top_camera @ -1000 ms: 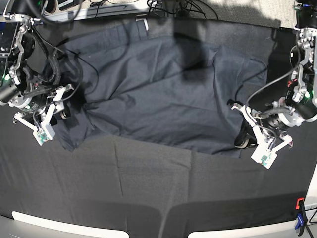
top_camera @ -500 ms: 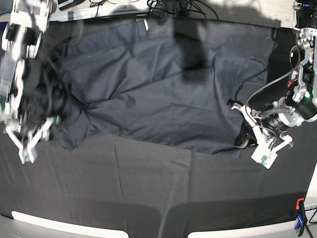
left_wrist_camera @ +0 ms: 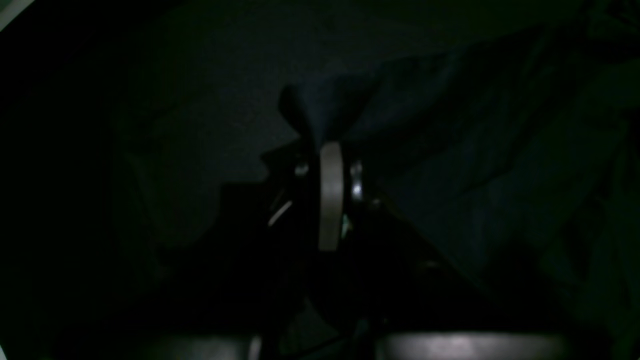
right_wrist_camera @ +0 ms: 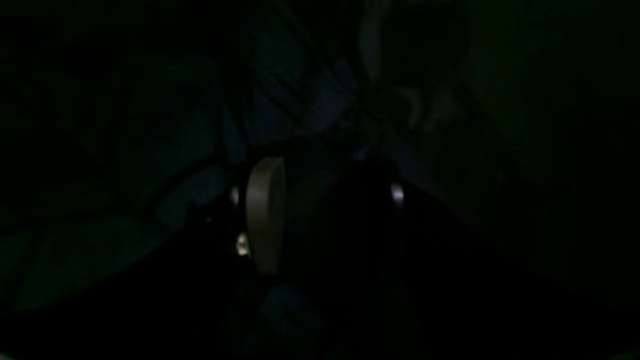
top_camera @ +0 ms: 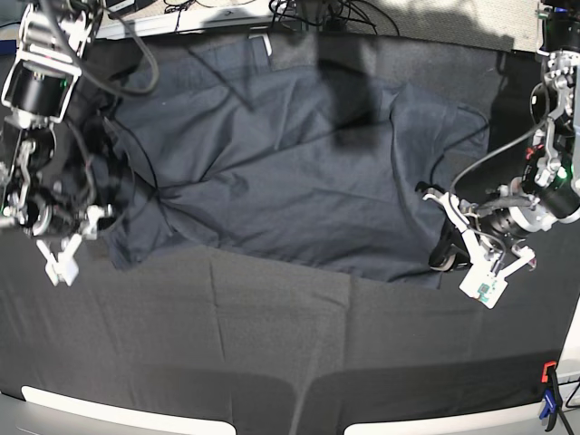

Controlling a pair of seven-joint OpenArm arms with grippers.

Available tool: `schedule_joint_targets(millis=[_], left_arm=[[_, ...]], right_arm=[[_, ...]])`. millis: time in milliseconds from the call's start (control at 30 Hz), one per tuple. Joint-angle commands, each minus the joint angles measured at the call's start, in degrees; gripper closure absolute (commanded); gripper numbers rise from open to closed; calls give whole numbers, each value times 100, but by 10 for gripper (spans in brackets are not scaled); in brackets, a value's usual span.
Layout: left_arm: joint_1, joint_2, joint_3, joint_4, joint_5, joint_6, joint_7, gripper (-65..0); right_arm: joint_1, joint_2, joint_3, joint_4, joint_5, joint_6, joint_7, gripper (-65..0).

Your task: Layout the t-shirt on the table in an organized manner, then fold the t-shirt properly

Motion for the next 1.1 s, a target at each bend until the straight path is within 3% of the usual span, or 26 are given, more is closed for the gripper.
schedule_joint_targets(millis=[0,267,400,600,733,833,1067], left_arm=[[-109,-68,-39,96,-31,20,-140,0],[-109,-68,-39,96,-28,17,-140,0],[-109,-68,-39,96,-28,17,-140,0],[-109,-68,-39,96,-31,17,-140,0],[-109,-68,-39,96,-31,20,-138,0],[-109,-68,-39,96,-31,17,-138,0],[-111,-70,-39,96,-28,17,-136,0]], right_arm=[[105,107,31,138,107,151,81,-252],[-511,107,31,1126,514,225,81,-251],[-730,92,31,1491,481,225,81,-203],[-717,96,164,1488,-437,120,81,-204],[-726,96,820,1488,-457,-70,107,-204],[-723,96,1604,1486,-337,-98,531,-204],[-927,81,3008,1482,949,-114,107,-204]])
